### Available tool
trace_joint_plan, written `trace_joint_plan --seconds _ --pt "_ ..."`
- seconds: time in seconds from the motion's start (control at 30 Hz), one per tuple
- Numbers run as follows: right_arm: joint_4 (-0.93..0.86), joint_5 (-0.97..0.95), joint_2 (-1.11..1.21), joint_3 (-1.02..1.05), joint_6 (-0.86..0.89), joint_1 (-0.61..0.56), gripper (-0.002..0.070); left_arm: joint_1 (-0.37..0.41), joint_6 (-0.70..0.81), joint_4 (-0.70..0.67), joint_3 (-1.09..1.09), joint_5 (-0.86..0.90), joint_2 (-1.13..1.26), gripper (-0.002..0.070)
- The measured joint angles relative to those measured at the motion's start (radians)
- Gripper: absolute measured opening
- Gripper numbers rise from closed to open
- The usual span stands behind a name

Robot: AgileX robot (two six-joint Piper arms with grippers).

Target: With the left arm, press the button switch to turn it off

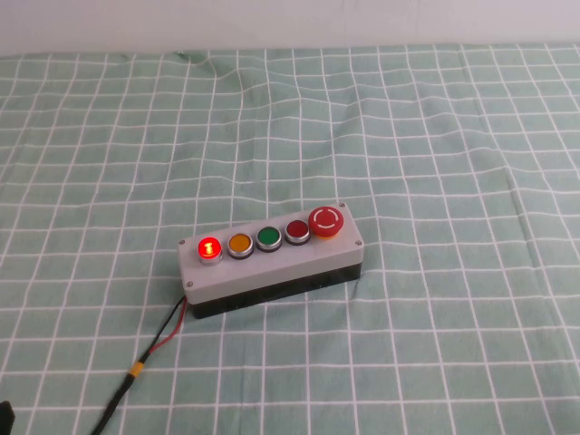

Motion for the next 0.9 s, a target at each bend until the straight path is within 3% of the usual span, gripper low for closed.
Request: trace_joint_plan --seconds 0.9 --pt "0.000 0.000 0.000 0.000 0.000 0.000 -0.0017 0.000 0.000 0.000 0.000 -0.017 0.000 -0.0002"
